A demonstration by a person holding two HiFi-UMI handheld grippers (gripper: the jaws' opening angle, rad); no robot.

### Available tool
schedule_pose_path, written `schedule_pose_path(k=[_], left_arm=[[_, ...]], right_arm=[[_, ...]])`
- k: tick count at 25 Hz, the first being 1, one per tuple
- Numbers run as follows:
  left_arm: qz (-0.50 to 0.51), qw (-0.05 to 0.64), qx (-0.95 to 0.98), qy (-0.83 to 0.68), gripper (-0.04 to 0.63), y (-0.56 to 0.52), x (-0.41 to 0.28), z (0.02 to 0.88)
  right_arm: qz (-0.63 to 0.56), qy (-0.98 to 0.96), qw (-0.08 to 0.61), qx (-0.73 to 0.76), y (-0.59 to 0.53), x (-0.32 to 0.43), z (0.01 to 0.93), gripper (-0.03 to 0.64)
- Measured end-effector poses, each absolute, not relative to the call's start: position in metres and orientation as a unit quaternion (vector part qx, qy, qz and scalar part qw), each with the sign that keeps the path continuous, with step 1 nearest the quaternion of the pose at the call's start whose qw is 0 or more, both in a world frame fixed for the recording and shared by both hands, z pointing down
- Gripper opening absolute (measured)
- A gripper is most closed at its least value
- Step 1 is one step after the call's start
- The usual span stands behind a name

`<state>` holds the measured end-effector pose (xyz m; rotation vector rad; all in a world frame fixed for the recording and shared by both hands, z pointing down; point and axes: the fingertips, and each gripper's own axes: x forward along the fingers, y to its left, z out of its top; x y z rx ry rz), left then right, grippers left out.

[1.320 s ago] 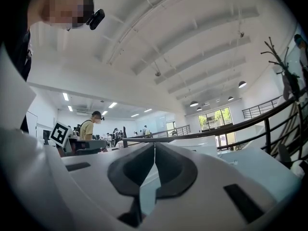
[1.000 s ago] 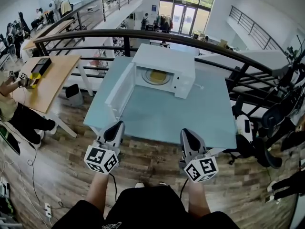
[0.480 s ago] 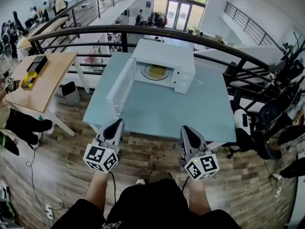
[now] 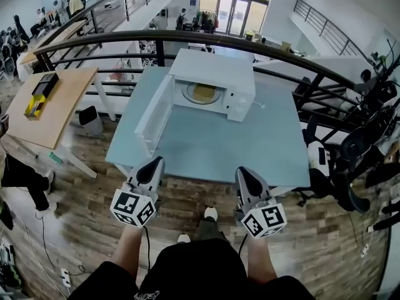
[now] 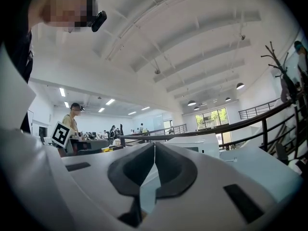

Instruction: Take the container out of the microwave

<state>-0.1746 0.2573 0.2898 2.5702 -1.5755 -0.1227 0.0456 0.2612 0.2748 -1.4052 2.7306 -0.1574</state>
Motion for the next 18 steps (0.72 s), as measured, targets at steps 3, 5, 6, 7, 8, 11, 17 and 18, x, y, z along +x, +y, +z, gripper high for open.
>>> schedule_pose_path(k=[3,5,6,7,8,11,17,18], left_arm=[[-0.040,0.063,0.848,-0.525,0.008,0.246,-0.170,0.291],[-0.040,0.063,0.846,-0.528,0.008,0.236,-0.169,0.292],[-0.039,0.064,0.845,-0.529,0.008,0.231,-0.168,0.293],[-0.039,0.064,0.844,-0.531,0.008,0.225,-0.167,0.293],[-0.038,0.064,0.843,-0.532,0.008,0.220,-0.166,0.293],[-0.034,0.062,0.841,-0.537,0.008,0.201,-0.162,0.292],[-0.032,0.062,0.838,-0.541,0.008,0.158,-0.150,0.290],[-0.032,0.061,0.839,-0.540,0.008,0.151,-0.146,0.289]], right_arm=[[-0.056,0.889,0.034,-0.453,0.247,0.050,0.279,0.008],[-0.057,0.891,0.035,-0.449,0.235,0.051,0.280,0.008],[-0.058,0.892,0.036,-0.447,0.228,0.051,0.280,0.008],[-0.059,0.893,0.036,-0.444,0.222,0.051,0.281,0.008],[-0.060,0.894,0.036,-0.442,0.216,0.051,0.282,0.008],[-0.061,0.897,0.036,-0.436,0.194,0.053,0.284,0.008],[-0.062,0.902,0.037,-0.426,0.148,0.061,0.282,0.008],[-0.062,0.902,0.038,-0.426,0.141,0.064,0.282,0.008]])
